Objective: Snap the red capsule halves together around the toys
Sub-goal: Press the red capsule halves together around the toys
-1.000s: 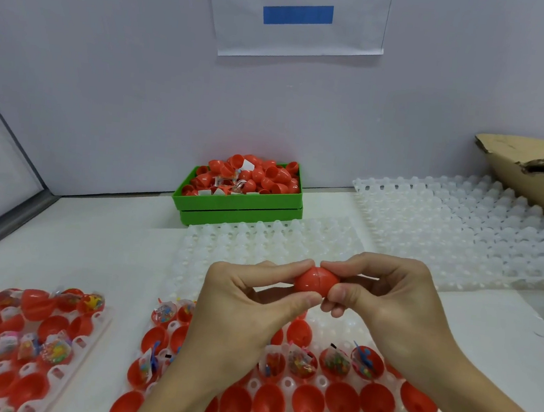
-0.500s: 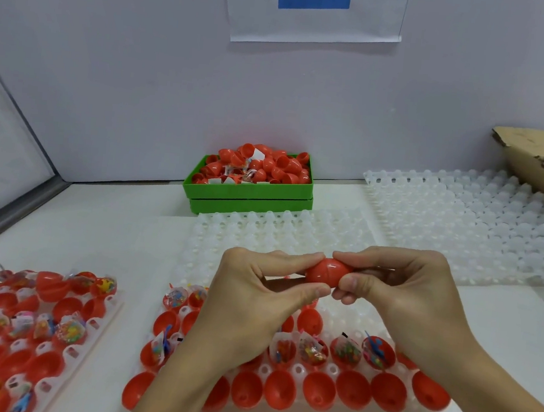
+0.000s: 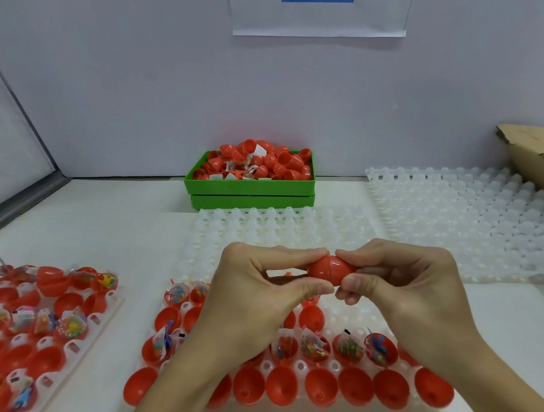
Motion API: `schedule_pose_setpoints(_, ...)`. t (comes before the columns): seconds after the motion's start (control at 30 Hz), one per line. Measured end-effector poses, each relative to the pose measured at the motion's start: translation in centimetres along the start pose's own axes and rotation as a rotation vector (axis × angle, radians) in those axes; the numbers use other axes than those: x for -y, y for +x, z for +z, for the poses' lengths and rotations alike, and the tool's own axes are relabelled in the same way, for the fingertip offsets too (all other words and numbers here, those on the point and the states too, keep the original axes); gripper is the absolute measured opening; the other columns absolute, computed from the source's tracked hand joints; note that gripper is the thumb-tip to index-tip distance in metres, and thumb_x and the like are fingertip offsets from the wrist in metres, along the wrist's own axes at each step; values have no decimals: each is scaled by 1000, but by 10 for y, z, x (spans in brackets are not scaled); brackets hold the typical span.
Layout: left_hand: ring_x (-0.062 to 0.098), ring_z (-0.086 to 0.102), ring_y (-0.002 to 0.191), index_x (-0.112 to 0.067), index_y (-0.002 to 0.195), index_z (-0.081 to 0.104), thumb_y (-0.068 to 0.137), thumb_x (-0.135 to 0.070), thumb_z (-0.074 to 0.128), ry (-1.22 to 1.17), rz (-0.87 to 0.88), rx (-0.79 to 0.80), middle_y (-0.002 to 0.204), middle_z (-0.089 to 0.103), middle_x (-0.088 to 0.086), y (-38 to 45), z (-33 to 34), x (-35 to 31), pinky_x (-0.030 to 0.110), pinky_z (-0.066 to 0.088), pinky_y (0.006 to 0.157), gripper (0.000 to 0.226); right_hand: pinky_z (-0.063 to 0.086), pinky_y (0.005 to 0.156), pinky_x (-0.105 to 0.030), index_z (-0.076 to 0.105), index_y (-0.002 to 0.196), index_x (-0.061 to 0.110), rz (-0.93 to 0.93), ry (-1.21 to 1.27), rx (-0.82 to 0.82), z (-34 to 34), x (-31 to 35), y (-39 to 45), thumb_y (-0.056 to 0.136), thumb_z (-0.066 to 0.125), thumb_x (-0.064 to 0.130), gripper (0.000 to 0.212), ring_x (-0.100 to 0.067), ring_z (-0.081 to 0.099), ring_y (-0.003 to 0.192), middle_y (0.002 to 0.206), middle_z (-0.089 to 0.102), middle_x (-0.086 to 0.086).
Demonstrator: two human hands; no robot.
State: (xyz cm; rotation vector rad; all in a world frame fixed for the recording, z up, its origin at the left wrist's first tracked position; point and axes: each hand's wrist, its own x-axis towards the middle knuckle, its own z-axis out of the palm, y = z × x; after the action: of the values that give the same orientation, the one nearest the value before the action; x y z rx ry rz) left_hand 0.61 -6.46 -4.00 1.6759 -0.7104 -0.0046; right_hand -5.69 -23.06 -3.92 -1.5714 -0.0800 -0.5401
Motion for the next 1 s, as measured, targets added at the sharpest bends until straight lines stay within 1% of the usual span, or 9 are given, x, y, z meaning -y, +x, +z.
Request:
schedule_pose_setpoints(0.2,9,74,88,-20,96,78,62,-17,83,-155,3,12,89,78,-5,2,1,-3,17,57,73,34,56,58,-20,74,81,5,14,36,-27,0,1,0,70,70,-20,28,-20,68,53,66,72,-15)
schedule_pose_setpoints(0.3,12,73,95,-15,103,77,67,-20,80,-208,-18,38,95,78,-2,3,2,-3,17,56,75,36,56,60,-19,74,82,9,12,44,-33,0,1,0,67,74,-8,23,-18,69,56,68,74,-13)
schedule_pose_setpoints(0.4,11,73,93,-22,104,76,68,-22,79,-202,-41,14,93,78,-5,3,4,-2,18,56,74,35,57,63,-20,74,84,13,8,51,-16,-1,3,0,61,75,8,24,-20,73,65,75,76,-11)
schedule_pose_setpoints(0.5,7,73,90,-21,106,74,66,-21,80,-184,-31,-16,92,78,-8,3,5,-3,14,54,76,41,57,68,-21,73,89,13,-2,23,16,-2,4,0,64,76,11,25,-25,74,73,87,77,-8)
schedule_pose_setpoints(0.6,5,72,90,-18,103,74,69,-11,81,-179,-4,-24,91,77,-9,3,6,-3,9,53,74,35,57,68,-22,72,94,9,-11,-3,27,-2,5,0,71,74,11,23,-29,73,74,93,76,-8)
schedule_pose_setpoints(0.7,6,72,91,-20,100,74,70,-3,81,-166,18,-28,92,77,-8,3,7,-2,11,55,75,34,57,66,-21,72,93,13,-35,-55,15,-1,4,-1,74,75,5,20,-22,73,72,88,77,-4)
schedule_pose_setpoints(0.8,8,73,89,-20,99,75,68,-9,81,-161,36,-37,91,77,-7,2,8,-2,14,56,74,33,57,66,-17,74,94,18,-29,-53,-30,0,4,-2,68,74,16,26,-15,74,71,83,78,3)
schedule_pose_setpoints(0.9,11,73,87,-19,97,76,68,-7,82,-153,42,-35,89,77,-4,2,7,-2,16,57,72,32,57,67,-16,75,91,17,-23,-25,-64,1,2,-2,66,74,16,25,-13,75,70,80,78,4)
schedule_pose_setpoints(1.0,10,74,86,-18,98,76,66,-13,82,-144,44,-23,87,77,-4,2,5,-2,16,57,72,33,57,67,-16,76,91,16,-25,-22,-64,2,1,-3,66,74,15,24,-13,75,71,81,78,4)
